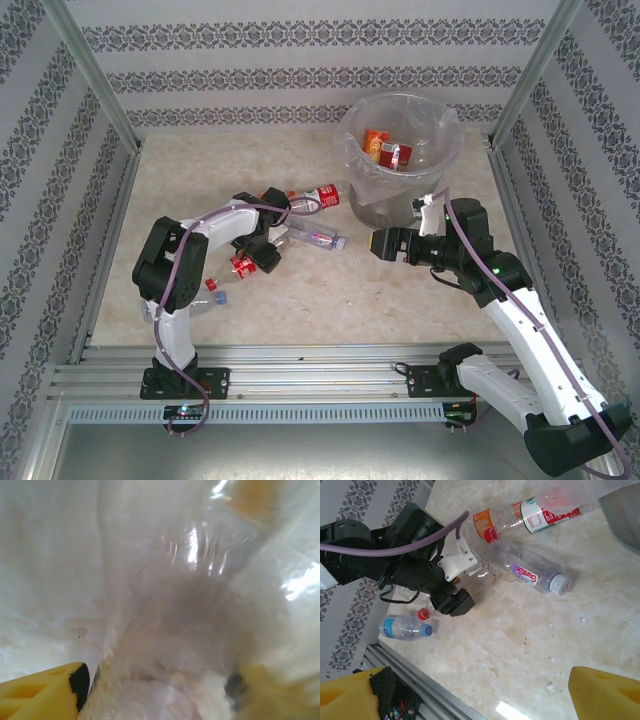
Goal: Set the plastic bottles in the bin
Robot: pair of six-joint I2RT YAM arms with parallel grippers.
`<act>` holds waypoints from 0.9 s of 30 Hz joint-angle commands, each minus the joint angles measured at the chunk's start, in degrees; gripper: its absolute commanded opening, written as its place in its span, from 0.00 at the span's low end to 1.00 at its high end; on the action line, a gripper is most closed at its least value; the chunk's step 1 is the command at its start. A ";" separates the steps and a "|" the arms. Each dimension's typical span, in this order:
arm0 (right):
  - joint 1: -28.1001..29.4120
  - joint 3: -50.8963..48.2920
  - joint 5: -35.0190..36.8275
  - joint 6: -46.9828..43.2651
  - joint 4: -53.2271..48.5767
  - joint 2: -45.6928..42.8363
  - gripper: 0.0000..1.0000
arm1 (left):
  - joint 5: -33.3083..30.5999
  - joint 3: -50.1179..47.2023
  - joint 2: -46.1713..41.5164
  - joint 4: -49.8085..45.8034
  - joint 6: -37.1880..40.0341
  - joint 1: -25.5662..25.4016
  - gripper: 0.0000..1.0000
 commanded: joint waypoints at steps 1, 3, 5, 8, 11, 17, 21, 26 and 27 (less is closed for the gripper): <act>0.42 -0.50 0.71 0.71 -0.22 -0.66 0.91 | -0.20 1.25 -0.24 0.08 0.07 0.61 0.71; 0.35 -0.43 0.66 0.80 -0.09 -0.73 0.90 | -0.65 1.34 -1.84 0.87 -0.35 0.77 0.67; 0.38 -0.43 0.65 0.95 0.09 -0.73 0.90 | -0.66 1.59 -3.24 1.22 -0.64 1.19 0.63; 0.36 -0.43 0.75 1.06 0.17 -0.78 0.90 | 0.07 2.13 -5.55 1.66 -1.19 2.17 0.59; 0.39 -0.49 0.87 1.27 0.35 -0.92 0.90 | 0.34 3.04 -7.67 1.32 -1.81 2.97 0.57; 0.38 0.09 2.86 2.06 0.61 -2.22 0.89 | 3.23 6.26 -12.29 -1.20 -6.35 3.37 0.55; -0.02 0.34 6.08 2.76 0.45 -4.20 0.89 | 10.67 10.09 -16.38 -1.22 -13.13 3.33 0.52; -1.35 1.48 7.63 2.58 -0.24 -6.94 0.91 | 18.91 19.09 -19.22 0.90 -24.30 2.81 0.51; -1.50 1.93 7.91 2.35 -0.45 -7.62 0.93 | 19.91 20.48 -19.35 1.69 -26.31 2.47 0.51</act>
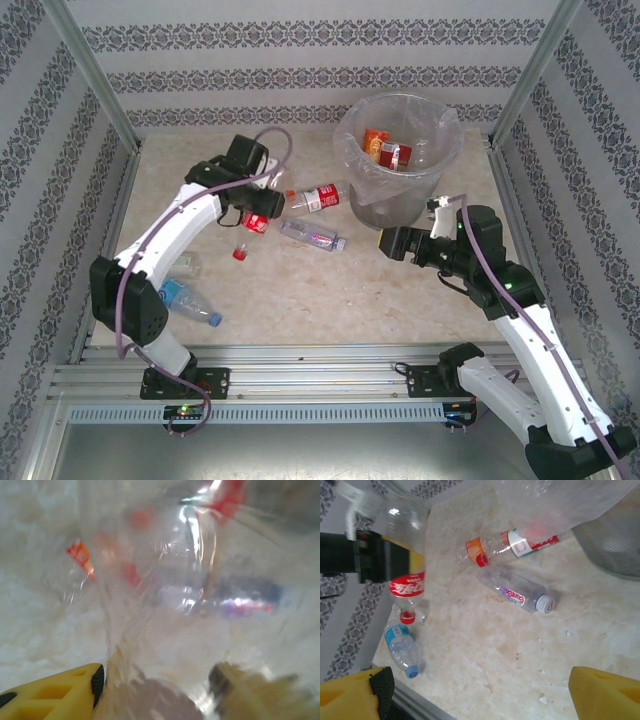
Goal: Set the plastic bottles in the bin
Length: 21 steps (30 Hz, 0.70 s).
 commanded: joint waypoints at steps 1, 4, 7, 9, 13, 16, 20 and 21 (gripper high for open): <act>-1.00 2.38 2.66 -0.51 -0.64 -2.69 0.95 | 7.51 6.09 -2.35 2.60 -11.37 -0.91 0.51; -2.59 4.74 2.40 -1.85 -2.06 -4.32 0.98 | 9.89 11.62 -1.05 4.39 -15.77 -2.68 0.51; -3.73 7.66 1.76 -3.17 -3.76 -4.89 0.98 | 10.29 19.43 1.96 4.90 -19.32 -4.42 0.51; -4.39 9.43 2.38 -3.64 -4.92 -5.12 0.98 | 11.06 24.88 4.49 6.21 -21.72 -5.18 0.51; -5.05 12.24 6.41 -3.69 -6.81 -6.13 0.98 | 10.77 36.11 10.71 10.28 -25.50 -6.29 0.51; -5.26 13.01 9.36 -3.43 -7.63 -7.58 0.98 | 10.64 45.97 17.21 12.19 -28.40 -6.65 0.51; -5.41 13.28 10.31 -3.25 -8.23 -8.52 0.98 | 10.69 53.77 24.58 20.15 -36.71 -6.78 0.50; -5.46 13.35 10.21 -3.25 -8.34 -8.58 0.98 | 10.41 54.49 25.93 23.30 -38.96 -6.87 0.50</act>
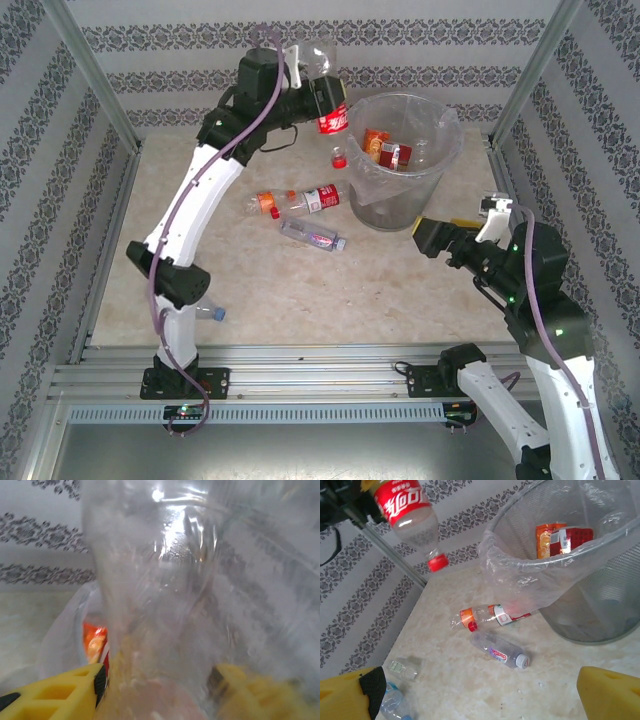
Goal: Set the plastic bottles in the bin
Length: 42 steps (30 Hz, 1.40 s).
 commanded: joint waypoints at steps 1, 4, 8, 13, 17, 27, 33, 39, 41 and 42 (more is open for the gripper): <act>-0.60 1.62 2.13 -0.45 -1.59 -0.46 0.98 | -0.16 4.14 4.64 11.90 -10.17 -1.06 0.49; -0.54 1.62 1.67 -0.54 -1.77 -0.40 0.98 | -2.37 5.27 7.38 19.42 -13.67 -1.80 0.49; -0.56 1.33 1.31 -0.21 -1.38 -0.39 0.98 | -5.09 5.29 10.56 28.06 -16.68 -2.86 0.49; -0.62 1.61 1.39 -0.39 -1.59 -0.20 0.98 | -8.42 5.40 12.97 30.81 -13.85 -4.80 0.49; -0.63 2.31 1.92 -0.66 -2.23 -0.39 0.98 | -8.15 5.38 14.81 30.48 -11.99 -5.78 0.50; -0.67 2.43 2.61 -0.72 -2.81 -0.54 0.98 | -6.49 4.53 16.83 27.64 -7.77 -7.58 0.51; -0.67 2.27 2.70 -0.58 -2.92 -0.63 0.98 | -4.90 4.48 18.47 25.52 -7.90 -8.15 0.53; -0.67 2.42 2.74 -0.46 -3.13 -0.72 0.98 | -4.35 4.40 19.69 23.94 -6.08 -9.75 0.60; -0.66 2.58 2.87 -0.58 -3.39 -0.74 0.98 | -4.22 4.37 19.90 23.34 -5.59 -9.99 0.62; -0.70 2.60 2.87 -0.58 -3.52 -0.74 0.98 | -4.22 4.44 19.94 22.91 -5.26 -10.05 0.65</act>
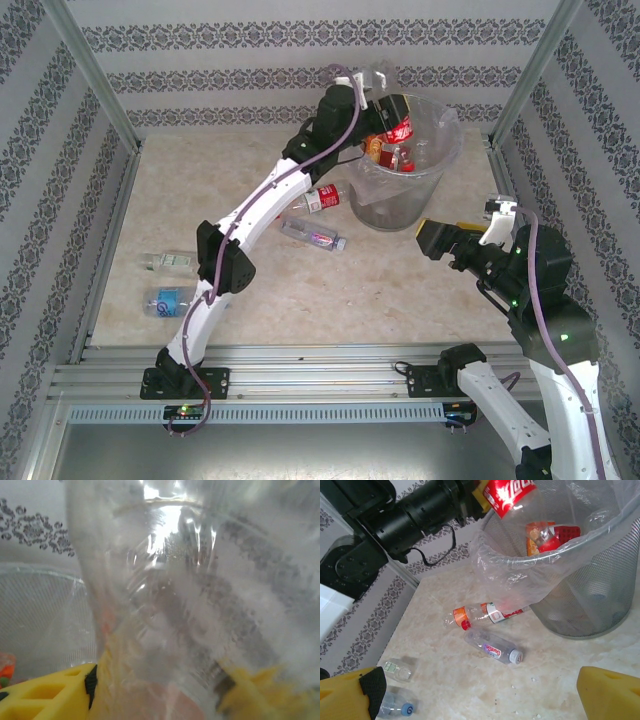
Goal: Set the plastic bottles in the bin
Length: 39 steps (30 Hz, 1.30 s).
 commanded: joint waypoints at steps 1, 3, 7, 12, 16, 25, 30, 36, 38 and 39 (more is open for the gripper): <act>-0.67 1.20 1.10 -0.56 -0.68 -0.52 0.98 | 0.90 1.00 0.53 -2.14 2.51 -0.92 0.68; -0.71 1.21 1.02 -0.56 -0.62 -0.45 0.98 | 0.73 1.11 0.36 -2.96 3.59 -1.05 0.77; -0.75 1.12 0.80 -0.37 -0.28 -0.34 0.98 | 0.59 2.42 -0.08 -4.78 5.79 -1.00 0.94; -0.76 1.11 0.68 -0.16 -0.01 -0.26 0.98 | -0.72 3.46 -2.17 -7.70 9.96 -1.00 1.00; -0.80 1.12 0.64 -0.23 -0.22 -0.13 0.98 | -1.14 3.46 -4.68 -9.40 13.69 -1.00 1.00; -0.77 1.55 -2.92 -0.67 0.43 0.51 0.98 | -2.45 3.21 -12.75 -22.62 28.96 -1.00 1.00; -0.78 1.07 -10.62 -0.40 2.83 1.71 0.98 | -7.92 0.17 -18.27 -33.09 36.38 -1.01 1.00; -0.50 0.59 -19.37 0.05 5.26 3.51 0.98 | -20.00 -14.69 -29.83 -40.52 35.41 -1.00 1.00; -0.30 0.37 -20.24 0.03 5.24 4.00 0.98 | -24.56 -22.23 -35.24 -40.73 32.59 -1.00 1.00; -0.20 0.25 -20.54 0.03 5.26 4.28 0.98 | -27.18 -25.75 -38.23 -41.05 30.32 -0.96 1.00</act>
